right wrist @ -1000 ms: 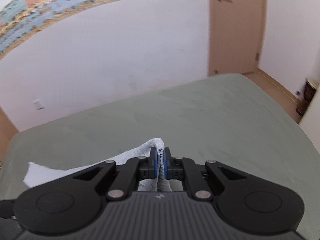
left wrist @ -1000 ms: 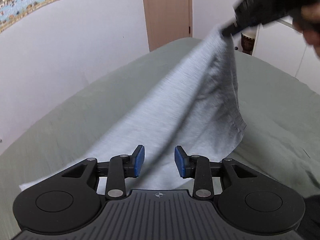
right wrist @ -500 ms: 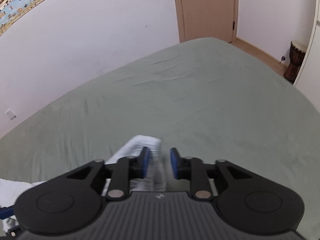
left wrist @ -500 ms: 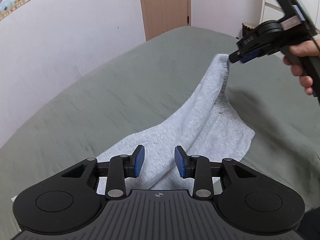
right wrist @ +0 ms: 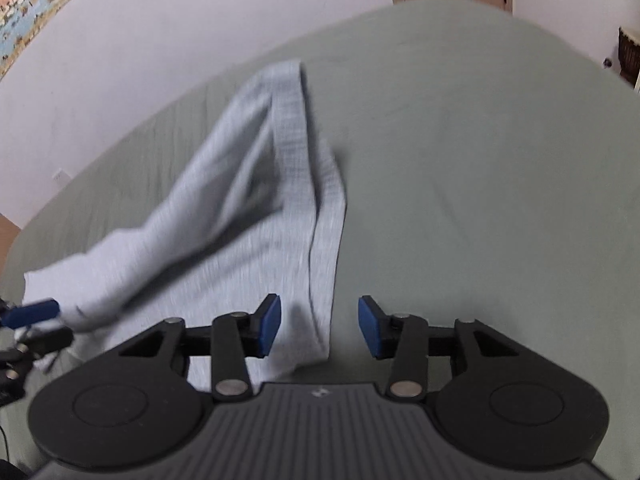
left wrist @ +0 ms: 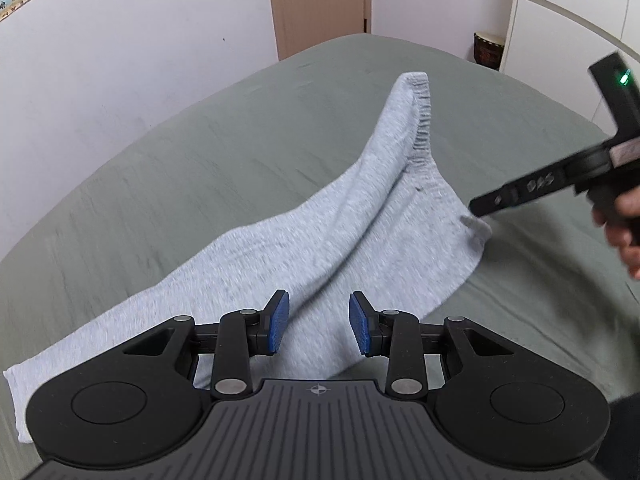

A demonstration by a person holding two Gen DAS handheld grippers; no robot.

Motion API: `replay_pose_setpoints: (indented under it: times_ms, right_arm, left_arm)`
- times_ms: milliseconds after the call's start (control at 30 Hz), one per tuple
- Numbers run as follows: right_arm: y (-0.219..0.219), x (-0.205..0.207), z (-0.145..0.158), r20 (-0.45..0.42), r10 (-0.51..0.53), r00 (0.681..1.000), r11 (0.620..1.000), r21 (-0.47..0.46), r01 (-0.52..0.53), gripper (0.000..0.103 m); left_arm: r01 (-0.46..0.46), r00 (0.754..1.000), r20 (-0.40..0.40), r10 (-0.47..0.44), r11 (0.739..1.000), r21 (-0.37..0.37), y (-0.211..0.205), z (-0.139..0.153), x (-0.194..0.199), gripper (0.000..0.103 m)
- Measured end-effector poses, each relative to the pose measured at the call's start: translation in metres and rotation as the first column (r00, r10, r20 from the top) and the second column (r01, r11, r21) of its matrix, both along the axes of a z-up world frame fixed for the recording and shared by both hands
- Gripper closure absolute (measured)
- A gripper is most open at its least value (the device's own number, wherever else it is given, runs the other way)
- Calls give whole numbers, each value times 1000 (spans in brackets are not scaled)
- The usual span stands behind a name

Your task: Fold clothes

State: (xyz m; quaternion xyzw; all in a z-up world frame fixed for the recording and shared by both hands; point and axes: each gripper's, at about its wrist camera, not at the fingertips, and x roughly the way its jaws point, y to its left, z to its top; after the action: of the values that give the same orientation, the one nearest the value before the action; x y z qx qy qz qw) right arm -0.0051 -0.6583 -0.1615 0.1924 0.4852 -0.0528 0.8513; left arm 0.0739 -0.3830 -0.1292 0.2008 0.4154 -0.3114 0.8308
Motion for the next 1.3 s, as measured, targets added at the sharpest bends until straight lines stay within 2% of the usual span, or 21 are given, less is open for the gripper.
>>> replay_pose_setpoints:
  times_ms: [133, 200, 267, 533, 633, 767, 867, 967, 1067, 1133, 1200, 1300]
  right_arm:
    - [12, 0, -13, -6, 3, 1000, 1000, -3, -3, 60]
    - [16, 0, -14, -7, -4, 1000, 1000, -12, 4, 75]
    - [16, -1, -11, -5, -19, 1000, 1000, 6, 20, 79]
    - [12, -40, 28, -5, -59, 998, 996, 64, 59, 80]
    - [12, -55, 29, -41, -52, 998, 999, 11, 53, 80]
    - [6, -77, 5, -136, -79, 988, 997, -16, 77, 80]
    - [1, -87, 3, -124, -92, 988, 995, 22, 95, 77]
    - [-2, -86, 14, -75, -92, 993, 995, 17, 93, 59]
    - [-2, -78, 31, -14, -79, 997, 997, -27, 79, 53]
    - [-3, -70, 35, 15, -71, 997, 996, -43, 72, 51]
    - [-10, -60, 40, 37, -78, 996, 995, -57, 80, 40]
    - [-19, -52, 44, 56, -88, 995, 993, -68, 91, 35]
  left_arm:
    - [-7, 1000, -7, 7, 1000, 0, -2, -2, -1, 71]
    - [-9, 1000, -9, 9, 1000, 0, -4, -4, -1, 71]
    - [-10, 1000, -6, 10, 1000, -1, -5, -2, -1, 71]
    - [-9, 1000, 0, 9, 1000, -16, -4, 4, -7, 71]
    - [-8, 1000, -6, 8, 1000, -13, -3, 2, -11, 71]
    - [-18, 1000, -10, 18, 1000, 3, 2, -3, -13, 71]
    - [-35, 999, -3, 35, 999, 17, 14, -4, -10, 71]
    - [-70, 997, 14, 70, 997, 26, 35, -3, 1, 70]
    - [-131, 991, 38, 130, 991, 30, 64, 0, 18, 58]
    - [-176, 983, 62, 174, 984, 39, 86, 2, 29, 53]
    - [-225, 972, 79, 221, 973, 49, 110, 3, 43, 52]
    - [-304, 950, 97, 298, 951, 53, 146, 1, 64, 51]
